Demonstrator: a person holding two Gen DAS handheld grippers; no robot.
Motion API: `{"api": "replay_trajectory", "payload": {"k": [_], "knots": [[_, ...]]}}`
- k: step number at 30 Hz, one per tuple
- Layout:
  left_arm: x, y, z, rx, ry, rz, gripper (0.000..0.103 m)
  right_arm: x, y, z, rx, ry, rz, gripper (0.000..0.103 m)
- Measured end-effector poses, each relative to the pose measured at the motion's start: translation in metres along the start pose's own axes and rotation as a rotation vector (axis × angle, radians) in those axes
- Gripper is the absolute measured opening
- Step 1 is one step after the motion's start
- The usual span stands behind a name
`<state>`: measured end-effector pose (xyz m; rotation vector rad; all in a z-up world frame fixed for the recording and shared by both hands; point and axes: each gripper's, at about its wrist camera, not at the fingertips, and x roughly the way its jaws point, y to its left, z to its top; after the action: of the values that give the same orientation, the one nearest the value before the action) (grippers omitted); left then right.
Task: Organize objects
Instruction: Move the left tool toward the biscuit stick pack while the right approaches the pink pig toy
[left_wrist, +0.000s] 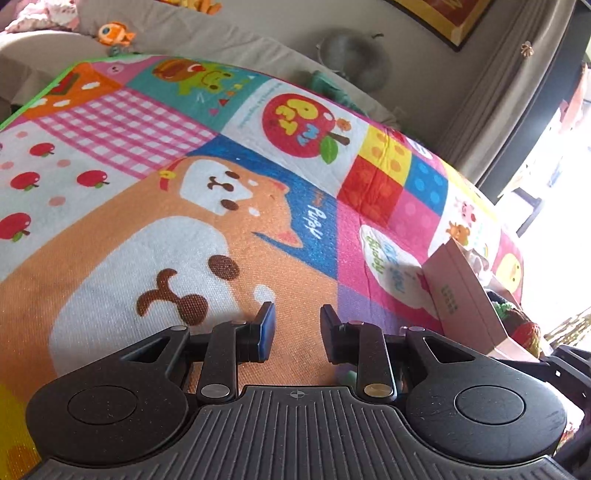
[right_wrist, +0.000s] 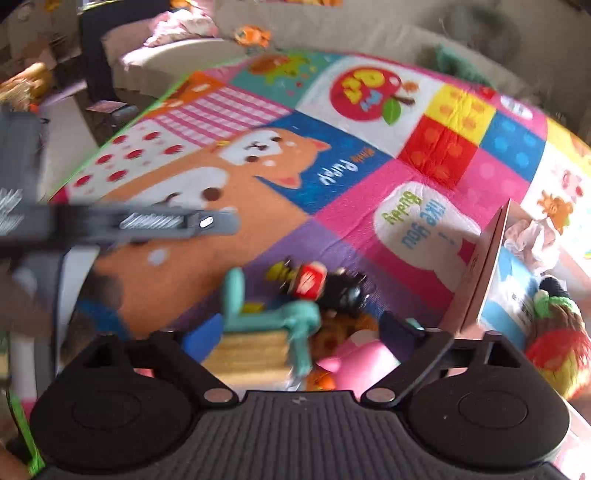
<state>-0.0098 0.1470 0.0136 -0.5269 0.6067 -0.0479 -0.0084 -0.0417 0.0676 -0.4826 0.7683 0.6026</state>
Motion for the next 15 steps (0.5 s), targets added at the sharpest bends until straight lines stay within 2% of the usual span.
{"api": "replay_trajectory", "payload": {"k": [3,6,8,9,12,15], "knots": [[0.001,-0.004,-0.001,0.019,0.0,0.018,0.03,-0.017,0.012,-0.015,-0.025,-0.052,-0.017,0.095],[0.003,-0.008,0.001,0.027,0.01,0.027,0.03,-0.038,0.014,-0.025,0.011,-0.115,0.058,0.095],[0.006,-0.013,0.003,0.035,0.029,0.015,0.03,-0.04,0.02,-0.031,0.004,-0.102,0.105,0.098],[0.006,-0.016,0.003,0.042,0.037,0.009,0.03,-0.037,0.025,-0.034,-0.006,-0.097,0.101,0.098],[-0.003,-0.028,0.002,0.116,0.05,-0.033,0.03,-0.025,0.039,-0.047,-0.075,-0.08,0.029,0.098],[-0.026,-0.039,-0.007,0.24,0.07,-0.106,0.03,-0.025,0.032,-0.063,-0.122,-0.101,-0.131,0.098]]}}
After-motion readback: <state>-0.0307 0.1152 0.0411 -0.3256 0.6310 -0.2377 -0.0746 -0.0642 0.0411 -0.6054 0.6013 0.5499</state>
